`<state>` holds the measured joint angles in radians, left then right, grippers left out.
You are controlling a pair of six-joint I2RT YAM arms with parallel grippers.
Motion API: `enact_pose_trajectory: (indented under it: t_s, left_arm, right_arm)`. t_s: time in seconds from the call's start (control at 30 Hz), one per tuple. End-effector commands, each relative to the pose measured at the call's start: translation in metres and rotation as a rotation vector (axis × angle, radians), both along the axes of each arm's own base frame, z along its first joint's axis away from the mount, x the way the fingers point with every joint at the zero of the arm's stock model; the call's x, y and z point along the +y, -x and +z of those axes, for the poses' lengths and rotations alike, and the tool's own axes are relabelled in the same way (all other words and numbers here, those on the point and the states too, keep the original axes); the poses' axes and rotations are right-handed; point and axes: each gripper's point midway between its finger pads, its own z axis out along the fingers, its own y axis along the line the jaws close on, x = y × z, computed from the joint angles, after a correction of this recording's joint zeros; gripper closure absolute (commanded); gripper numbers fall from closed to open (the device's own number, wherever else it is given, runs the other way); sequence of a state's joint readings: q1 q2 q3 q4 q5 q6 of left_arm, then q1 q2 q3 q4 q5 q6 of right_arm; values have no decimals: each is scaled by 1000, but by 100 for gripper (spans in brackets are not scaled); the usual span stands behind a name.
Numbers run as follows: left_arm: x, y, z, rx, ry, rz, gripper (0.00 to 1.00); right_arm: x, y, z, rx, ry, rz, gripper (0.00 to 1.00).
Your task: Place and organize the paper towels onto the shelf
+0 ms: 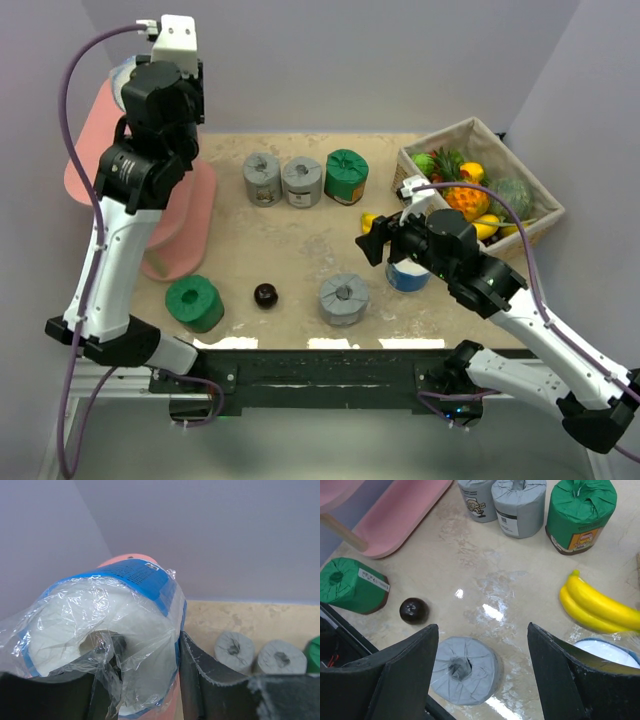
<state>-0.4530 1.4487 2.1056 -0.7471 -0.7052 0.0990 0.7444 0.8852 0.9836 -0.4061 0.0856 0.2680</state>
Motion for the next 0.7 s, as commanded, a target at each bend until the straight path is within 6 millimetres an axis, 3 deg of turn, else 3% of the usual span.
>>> enact_pose_trajectory:
  t_s: [0.0,0.4,0.67]
  left_arm:
    - [44,-29,27,-80,-36,131,73]
    - [68,-74,20,-86,-65,163,72]
    - [75,-82,19,-86,-82,184,71]
  right_arm:
    - [-2,4,25,-35,-34,7,25]
    - [-7,7,23,-41,-31,2,24]
    - [-13,4,23,-60,-7,-20,23]
